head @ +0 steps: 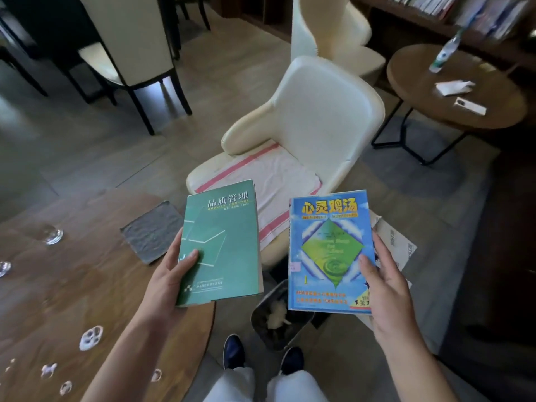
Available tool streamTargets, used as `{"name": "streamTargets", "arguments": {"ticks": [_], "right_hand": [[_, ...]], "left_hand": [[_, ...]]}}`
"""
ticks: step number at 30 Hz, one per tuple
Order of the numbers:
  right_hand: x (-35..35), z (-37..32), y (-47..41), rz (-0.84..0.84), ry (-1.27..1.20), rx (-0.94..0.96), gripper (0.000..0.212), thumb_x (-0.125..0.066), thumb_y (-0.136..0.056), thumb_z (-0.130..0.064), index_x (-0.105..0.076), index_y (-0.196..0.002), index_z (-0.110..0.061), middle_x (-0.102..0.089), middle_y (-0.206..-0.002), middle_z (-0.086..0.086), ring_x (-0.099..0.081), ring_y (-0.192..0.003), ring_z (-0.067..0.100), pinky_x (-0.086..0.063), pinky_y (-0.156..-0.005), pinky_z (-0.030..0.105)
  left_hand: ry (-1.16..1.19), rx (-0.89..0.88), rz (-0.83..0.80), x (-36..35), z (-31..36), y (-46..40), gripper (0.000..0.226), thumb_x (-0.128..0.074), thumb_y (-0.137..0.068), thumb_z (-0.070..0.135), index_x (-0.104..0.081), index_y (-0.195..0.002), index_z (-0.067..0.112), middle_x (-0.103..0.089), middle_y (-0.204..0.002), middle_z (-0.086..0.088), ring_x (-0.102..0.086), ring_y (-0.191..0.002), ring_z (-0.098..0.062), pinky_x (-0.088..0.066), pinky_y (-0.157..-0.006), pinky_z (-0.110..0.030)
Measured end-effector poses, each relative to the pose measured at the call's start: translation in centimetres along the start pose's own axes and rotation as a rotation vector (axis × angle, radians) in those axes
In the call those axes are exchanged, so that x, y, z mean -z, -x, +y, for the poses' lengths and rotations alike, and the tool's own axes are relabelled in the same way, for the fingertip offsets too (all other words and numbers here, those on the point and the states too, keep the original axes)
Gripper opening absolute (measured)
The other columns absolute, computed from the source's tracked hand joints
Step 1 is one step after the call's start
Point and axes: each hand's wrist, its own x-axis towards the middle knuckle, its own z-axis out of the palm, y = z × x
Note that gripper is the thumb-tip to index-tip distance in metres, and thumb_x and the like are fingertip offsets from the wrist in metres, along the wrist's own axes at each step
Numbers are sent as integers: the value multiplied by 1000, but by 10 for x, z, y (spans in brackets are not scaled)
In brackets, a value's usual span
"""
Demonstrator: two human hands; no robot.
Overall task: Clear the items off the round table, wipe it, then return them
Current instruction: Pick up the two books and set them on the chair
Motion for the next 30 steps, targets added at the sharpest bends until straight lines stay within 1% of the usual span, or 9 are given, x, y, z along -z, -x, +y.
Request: {"name": "streamTargets", "arguments": {"ticks": [2,6,9,13,15,19,26,28,30], "right_hand": [[6,-1,-10,19,-4,-11,45,-54,-105,-11,-65,-127,-48,-74,-125,-14,-70,-119,16,-57,-98,41],[18,-6,-40,34,-16,-13,43,-54,-105,-11,-65,-123,-48,-76,-118,-19,-72,-113,10,-60,-93,30],[31,-12,-72,-6,-20,-17,43,-55,-103,-12,-67,-122,-49,-72,-127,-17,-68,-121,11,-54,-102,37],[58,-21,-119,-72,-21,-30,45,-54,-106,-10,-63,-128,-47,-70,-132,-17,-65,-126,13,-53,-107,39],[71,-30,-142,-81,-37,-24,45,-54,-106,-9,-64,-126,-48,-71,-127,-22,-66,-123,7,-55,-102,30],[101,-45,-187,-77,-98,-40,44,-51,-106,-6,-60,-131,-41,-74,-114,-29,-70,-104,-7,-56,-79,12],[154,-58,-226,-11,-138,-28,43,-53,-105,-6,-61,-130,-41,-75,-108,-28,-71,-100,-6,-58,-85,15],[167,-56,-231,19,-166,-15,44,-52,-105,-5,-61,-127,-41,-76,-105,-28,-72,-96,-7,-59,-80,14],[176,-54,-234,59,-187,-4,46,-52,-105,-4,-59,-136,-36,-76,-108,-24,-71,-94,-9,-56,-75,10]], "left_hand": [[-27,1,-20,-12,5,-9,53,-56,-99,9,-57,-140,43,-79,-109,-7,-76,-66,-19,-60,-50,-30],[-29,4,-31,-41,6,-25,56,-58,-97,10,-56,-142,44,-77,-115,-10,-77,-70,-21,-62,-53,-33],[-15,-3,-18,-69,1,-35,57,-57,-98,10,-56,-141,46,-76,-119,-10,-77,-73,-22,-62,-55,-34],[-3,-29,30,-113,-11,-44,58,-58,-97,10,-56,-141,48,-74,-124,-8,-78,-79,-22,-64,-60,-37],[17,-50,64,-136,-18,-48,62,-62,-92,13,-55,-142,48,-72,-129,-9,-78,-82,-24,-64,-62,-38],[49,-87,107,-183,-27,-58,66,-64,-87,13,-54,-143,45,-73,-127,-10,-78,-82,-25,-64,-61,-38],[-29,-135,122,-236,-29,-87,61,-58,-96,4,-56,-142,45,-73,-127,-10,-78,-83,-26,-64,-62,-41],[-61,-155,117,-249,-27,-96,61,-57,-97,1,-57,-142,43,-75,-122,-9,-78,-81,-25,-64,-61,-41],[-86,-163,116,-261,-26,-106,60,-57,-98,0,-57,-142,41,-77,-117,-10,-78,-76,-25,-64,-58,-39]]}}
